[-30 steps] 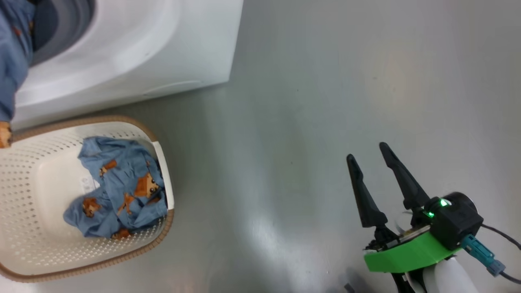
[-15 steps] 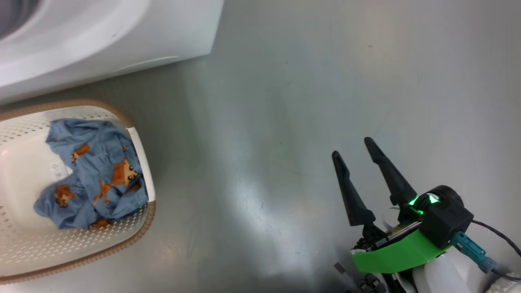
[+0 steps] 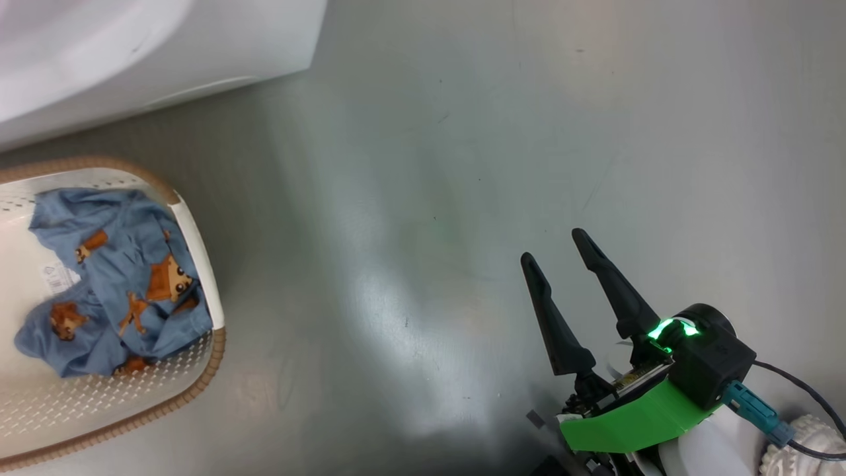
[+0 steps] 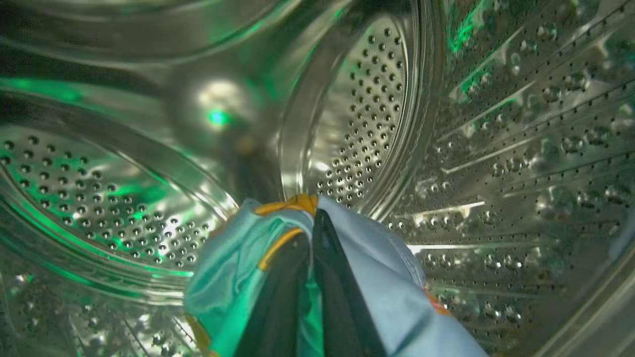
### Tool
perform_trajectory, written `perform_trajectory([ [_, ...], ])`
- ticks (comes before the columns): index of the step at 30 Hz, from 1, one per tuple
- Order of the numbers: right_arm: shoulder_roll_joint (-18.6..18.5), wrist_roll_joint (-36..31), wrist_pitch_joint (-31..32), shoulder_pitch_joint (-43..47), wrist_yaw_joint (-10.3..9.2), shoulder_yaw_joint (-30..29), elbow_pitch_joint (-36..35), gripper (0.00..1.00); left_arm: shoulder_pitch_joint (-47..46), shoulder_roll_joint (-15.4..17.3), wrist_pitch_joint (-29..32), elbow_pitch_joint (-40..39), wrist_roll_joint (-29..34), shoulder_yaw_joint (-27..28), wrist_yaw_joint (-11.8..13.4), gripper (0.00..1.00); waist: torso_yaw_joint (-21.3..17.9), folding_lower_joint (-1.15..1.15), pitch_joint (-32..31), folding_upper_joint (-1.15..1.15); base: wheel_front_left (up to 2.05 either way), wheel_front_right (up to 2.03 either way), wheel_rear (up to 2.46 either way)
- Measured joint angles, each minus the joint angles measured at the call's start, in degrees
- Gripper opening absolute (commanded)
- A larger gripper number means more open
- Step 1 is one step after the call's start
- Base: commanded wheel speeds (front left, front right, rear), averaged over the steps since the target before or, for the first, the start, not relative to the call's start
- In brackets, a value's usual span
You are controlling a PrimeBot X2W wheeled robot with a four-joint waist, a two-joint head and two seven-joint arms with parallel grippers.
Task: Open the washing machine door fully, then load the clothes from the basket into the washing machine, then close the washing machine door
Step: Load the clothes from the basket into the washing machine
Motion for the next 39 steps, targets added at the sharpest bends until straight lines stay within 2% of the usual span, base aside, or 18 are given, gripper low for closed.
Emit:
perform_trajectory([
  [7, 0.01, 0.43, 0.00, -0.03, 0.00, 0.31, -0.22, 1.00, 0.24, -1.01, -0.23, -7.70, 8.45, 12.61, 0.00, 0.00, -0.50, 0.00, 0.98, 0.00, 0.00, 0.00, 0.00],
  [11, 0.01, 0.43, 0.00, -0.12, 0.00, 0.27, -0.04, 1.00, 3.49, -2.61, -0.24, -8.94, 9.75, 14.86, 0.00, 0.00, -0.22, 0.00, 1.20, 0.00, 0.00, 0.00, 0.00],
  [16, 0.01, 0.43, 0.00, -0.14, 0.00, 0.25, 0.12, 1.00, 7.27, -3.92, -0.23, -6.79, 8.78, 13.71, 0.00, 0.00, 0.09, 0.00, 0.73, 0.00, 0.00, 0.00, 0.00],
  [27, 0.01, 0.43, 0.00, -0.14, 0.00, 0.08, 0.71, 1.00, 6.78, -3.38, 1.77, 1.67, 1.56, 5.06, 0.00, 0.00, 0.37, 0.00, -0.32, 0.00, 0.00, 0.00, 0.00],
  [28, 0.01, 0.43, 0.00, -0.14, 0.00, 0.02, 0.71, 1.00, 6.59, -3.39, 2.21, 2.23, 0.64, 4.64, 0.00, 0.25, 0.38, 0.00, -0.40, 0.00, 0.00, 0.00, 0.00],
  [29, 0.01, 0.43, 0.00, -0.14, 0.00, -0.02, 0.73, 1.00, 6.29, -3.43, 2.20, 2.78, 0.02, 4.23, 0.00, 1.00, 0.38, 0.00, -0.48, 0.00, 0.00, 0.00, 0.00],
  [39, 0.00, 0.43, 0.00, -0.22, 0.00, -0.45, 1.00, 1.00, 4.61, -4.33, 1.78, 6.04, -2.07, 0.44, 0.00, 1.00, 0.99, 0.00, -1.18, 0.00, 0.00, 0.00, 0.00],
])
